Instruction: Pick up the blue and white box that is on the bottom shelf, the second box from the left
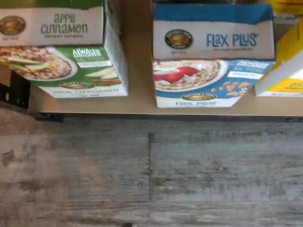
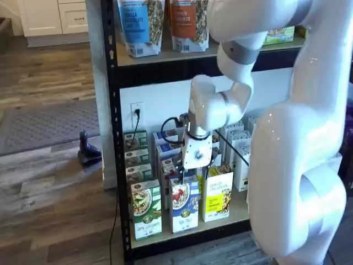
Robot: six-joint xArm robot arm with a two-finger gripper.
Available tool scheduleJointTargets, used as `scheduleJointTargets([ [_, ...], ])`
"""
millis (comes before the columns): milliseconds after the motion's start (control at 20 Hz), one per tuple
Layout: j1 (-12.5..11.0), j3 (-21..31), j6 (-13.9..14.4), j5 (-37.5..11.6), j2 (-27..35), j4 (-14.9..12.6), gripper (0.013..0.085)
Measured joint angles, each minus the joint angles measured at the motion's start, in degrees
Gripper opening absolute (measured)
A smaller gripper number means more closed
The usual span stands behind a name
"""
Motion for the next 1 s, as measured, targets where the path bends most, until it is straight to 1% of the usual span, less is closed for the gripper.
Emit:
scheduleJointTargets([
  [100, 0.07, -1.43, -0.46, -0.32, 1.84, 0.56, 0.085],
  [150, 0.06, -2.0, -0.32, -0.36, 2.55, 0.41, 0.085],
  [250, -0.12, -3.84, 1.1, -0.12, 4.56, -1.28, 0.085],
  [350, -0.34, -5.96, 1.69, 0.15, 6.95, -2.13, 0.085],
  [400, -0.41, -6.92, 1.41, 0.17, 8.01, -1.91, 0.085],
  [500, -0.55, -9.11, 0.08, -0.29, 10.73, -0.65, 0.085],
  [650, -0.8, -11.88, -0.45, -0.69, 13.99, -0.36, 0.085],
  [800, -0.9, -13.98, -1.53, -1.37, 16.49, 0.64, 0.085],
  [950, -1.12, -16.9, -1.12, -1.51, 19.56, -0.03, 0.085],
  [1000, -1.26, -18.82, -0.94, -1.58, 21.52, -0.36, 0.085],
])
